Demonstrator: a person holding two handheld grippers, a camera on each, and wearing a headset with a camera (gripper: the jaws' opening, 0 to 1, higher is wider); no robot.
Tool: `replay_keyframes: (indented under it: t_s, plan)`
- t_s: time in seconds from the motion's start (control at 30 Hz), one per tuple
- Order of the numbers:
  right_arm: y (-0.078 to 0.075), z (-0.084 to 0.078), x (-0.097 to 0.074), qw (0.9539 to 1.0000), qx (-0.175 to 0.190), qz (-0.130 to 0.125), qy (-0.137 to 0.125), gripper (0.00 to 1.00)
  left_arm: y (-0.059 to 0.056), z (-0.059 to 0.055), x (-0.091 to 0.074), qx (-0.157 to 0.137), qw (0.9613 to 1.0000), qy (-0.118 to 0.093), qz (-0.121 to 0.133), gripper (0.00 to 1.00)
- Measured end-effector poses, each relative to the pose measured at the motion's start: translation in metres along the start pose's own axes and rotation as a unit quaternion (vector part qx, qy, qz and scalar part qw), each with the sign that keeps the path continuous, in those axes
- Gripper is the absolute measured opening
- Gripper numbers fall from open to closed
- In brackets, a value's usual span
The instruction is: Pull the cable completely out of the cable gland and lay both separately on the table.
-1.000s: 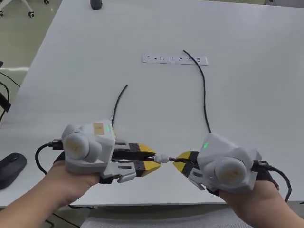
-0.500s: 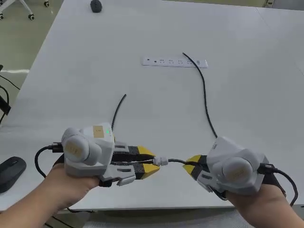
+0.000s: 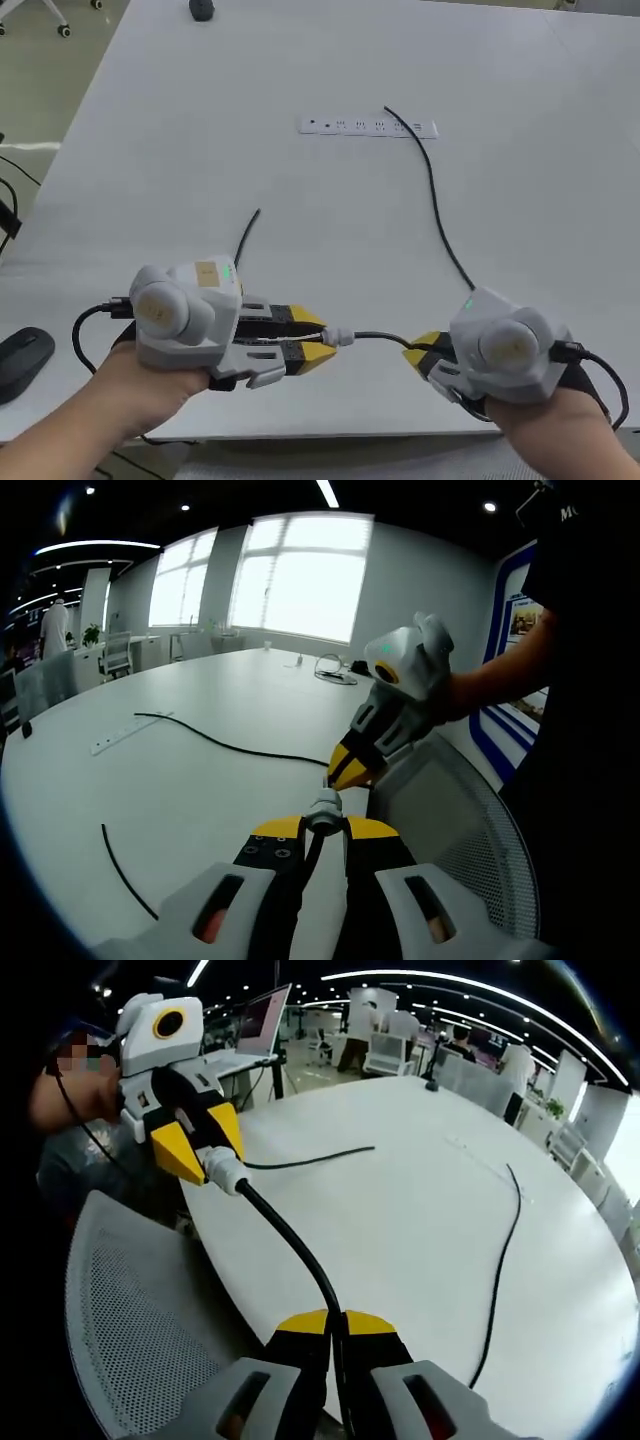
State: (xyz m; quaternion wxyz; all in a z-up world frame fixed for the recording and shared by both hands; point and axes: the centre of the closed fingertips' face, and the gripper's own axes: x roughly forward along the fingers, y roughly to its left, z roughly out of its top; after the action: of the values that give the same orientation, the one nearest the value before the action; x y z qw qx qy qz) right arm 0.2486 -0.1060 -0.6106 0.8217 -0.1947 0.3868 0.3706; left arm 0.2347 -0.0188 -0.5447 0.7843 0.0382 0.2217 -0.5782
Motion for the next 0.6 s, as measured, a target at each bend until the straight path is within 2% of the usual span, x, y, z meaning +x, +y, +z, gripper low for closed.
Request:
replay_keyframes:
  t_s: [0.07, 0.23, 0.33, 0.6]
  plan:
    - [0.001, 0.000, 0.000, 0.9998, 0.019, 0.004, -0.003, 0.00, 0.000, 0.001, 0.000, 0.000, 1.0000, -0.002, 0.001, 0.15]
    - [0.004, -0.003, -0.001, 1.0000, 0.005, 0.004, 0.000, 0.00, 0.000, -0.002, 0.000, -0.004, 1.0000, 0.003, 0.000, 0.15]
    - [0.006, -0.005, -0.002, 0.9999, 0.013, 0.012, 0.000, 0.00, -0.001, -0.002, 0.000, -0.003, 1.0000, 0.004, 0.001, 0.15]
    - [0.009, -0.002, -0.010, 0.9997, -0.011, 0.013, -0.015, 0.01, 0.000, -0.001, -0.003, -0.013, 0.9999, 0.004, 0.006, 0.15]
